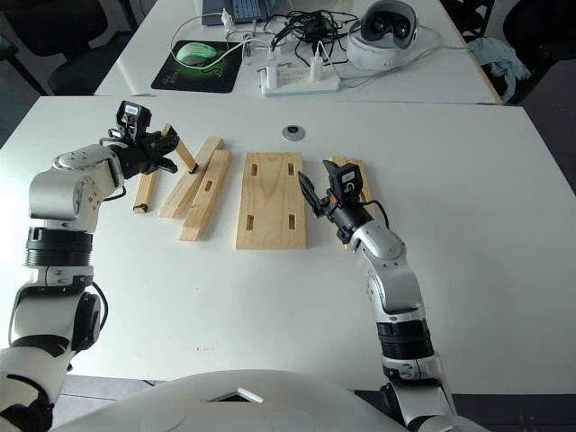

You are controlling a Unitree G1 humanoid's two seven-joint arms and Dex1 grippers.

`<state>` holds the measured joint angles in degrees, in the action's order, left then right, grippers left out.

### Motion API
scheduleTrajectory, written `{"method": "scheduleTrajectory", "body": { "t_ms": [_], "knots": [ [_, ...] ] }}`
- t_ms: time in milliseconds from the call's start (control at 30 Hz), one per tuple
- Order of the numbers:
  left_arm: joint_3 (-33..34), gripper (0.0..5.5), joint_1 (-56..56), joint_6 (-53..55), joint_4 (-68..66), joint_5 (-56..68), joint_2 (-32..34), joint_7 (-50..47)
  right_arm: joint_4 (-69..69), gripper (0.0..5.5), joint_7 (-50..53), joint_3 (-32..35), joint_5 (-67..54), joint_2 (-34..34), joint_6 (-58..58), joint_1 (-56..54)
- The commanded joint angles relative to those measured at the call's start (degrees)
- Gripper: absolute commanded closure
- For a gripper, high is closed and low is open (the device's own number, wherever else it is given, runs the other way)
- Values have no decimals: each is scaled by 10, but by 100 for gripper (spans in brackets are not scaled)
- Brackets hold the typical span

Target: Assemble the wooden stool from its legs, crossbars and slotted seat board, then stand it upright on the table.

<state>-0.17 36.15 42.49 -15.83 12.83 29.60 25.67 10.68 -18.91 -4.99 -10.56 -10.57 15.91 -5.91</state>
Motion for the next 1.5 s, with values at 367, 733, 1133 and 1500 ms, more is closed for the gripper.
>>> {"method": "scheduleTrajectory", "body": {
  "t_ms": [367, 733, 1133, 1500],
  "knots": [
    [-39, 507, -1, -6, -122, -41, -1, 50, -5, 258, -2, -19, 12, 15, -8, 7],
    [-52, 507, 32, -33, -177, -58, -5, 73, -8, 258, -3, -31, 15, 21, -11, 14],
    [-27, 507, 32, -39, -168, -56, -6, 58, -19, 258, -10, -32, 16, 18, -14, 18],
    [-10, 384, 23, -49, -139, -54, -12, 57, -23, 258, -15, -37, 17, 19, -17, 19]
  ]
}}
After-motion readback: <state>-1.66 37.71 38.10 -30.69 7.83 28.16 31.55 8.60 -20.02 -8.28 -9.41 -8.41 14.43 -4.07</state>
